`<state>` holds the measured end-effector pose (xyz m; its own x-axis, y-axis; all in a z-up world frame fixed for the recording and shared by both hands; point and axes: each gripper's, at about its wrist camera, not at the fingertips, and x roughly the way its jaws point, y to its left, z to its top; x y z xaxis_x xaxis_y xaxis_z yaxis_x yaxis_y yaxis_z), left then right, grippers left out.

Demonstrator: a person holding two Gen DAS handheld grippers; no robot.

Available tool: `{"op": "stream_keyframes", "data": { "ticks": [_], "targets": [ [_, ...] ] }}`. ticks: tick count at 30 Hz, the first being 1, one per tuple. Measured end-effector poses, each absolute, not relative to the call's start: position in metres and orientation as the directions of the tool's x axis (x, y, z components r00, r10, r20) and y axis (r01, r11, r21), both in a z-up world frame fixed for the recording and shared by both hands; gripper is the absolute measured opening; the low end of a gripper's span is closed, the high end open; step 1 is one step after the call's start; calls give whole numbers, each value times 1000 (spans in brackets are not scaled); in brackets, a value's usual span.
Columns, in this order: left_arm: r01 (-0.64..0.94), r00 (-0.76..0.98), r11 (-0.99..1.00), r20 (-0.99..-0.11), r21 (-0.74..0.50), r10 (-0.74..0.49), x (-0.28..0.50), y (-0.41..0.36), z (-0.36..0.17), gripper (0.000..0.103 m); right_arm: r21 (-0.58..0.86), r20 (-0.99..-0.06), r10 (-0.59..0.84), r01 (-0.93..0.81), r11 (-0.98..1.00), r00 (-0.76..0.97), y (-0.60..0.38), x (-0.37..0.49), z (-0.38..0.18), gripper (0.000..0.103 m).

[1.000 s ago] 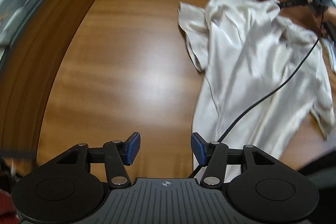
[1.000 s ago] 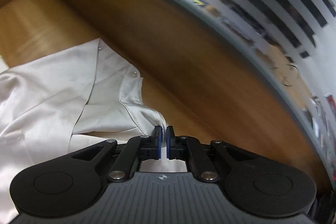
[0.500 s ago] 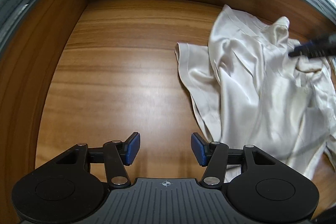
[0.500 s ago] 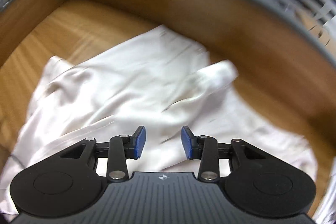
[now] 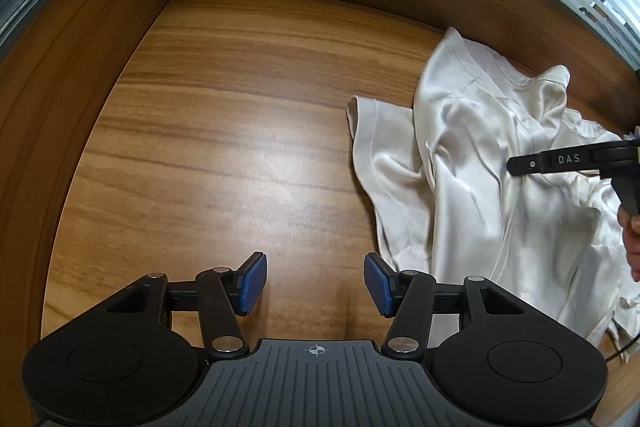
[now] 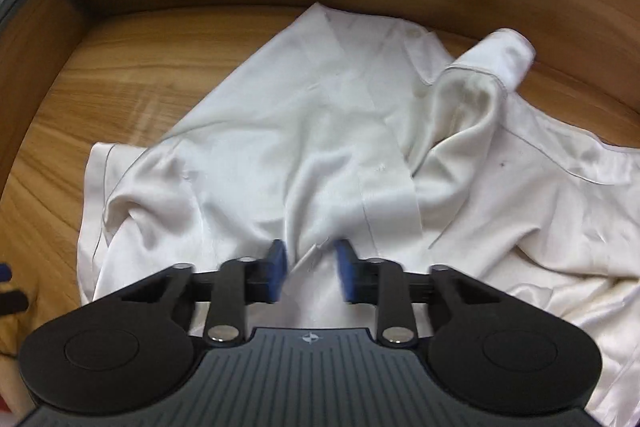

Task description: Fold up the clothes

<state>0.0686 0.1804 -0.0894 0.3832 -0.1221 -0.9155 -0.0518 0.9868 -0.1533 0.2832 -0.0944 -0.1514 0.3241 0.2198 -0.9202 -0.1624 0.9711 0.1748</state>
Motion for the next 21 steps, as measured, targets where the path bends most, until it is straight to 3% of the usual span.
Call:
{"op": "stream_keyframes", "data": {
  "ticks": [4,6,10,21],
  "targets": [
    [-71,389,984,-913,-166,-125,58,185,-88,57,213,-913,247,-138,967,325,-102,269,-139,20],
    [-76,394,983,-911,-168,-126,54,186,-87,57,220,-909,255,-138,966,330,-103,261,-135,7],
    [-76,410,982,-903,-172,-126,47,183,-82,57,246,-899,271,-115,962,344,-113,242,-129,2],
    [-95,424,981,-899,-169,-113,30,172,-70,57,272,-851,269,-59,960,451,-151,183,-93,1]
  ]
}}
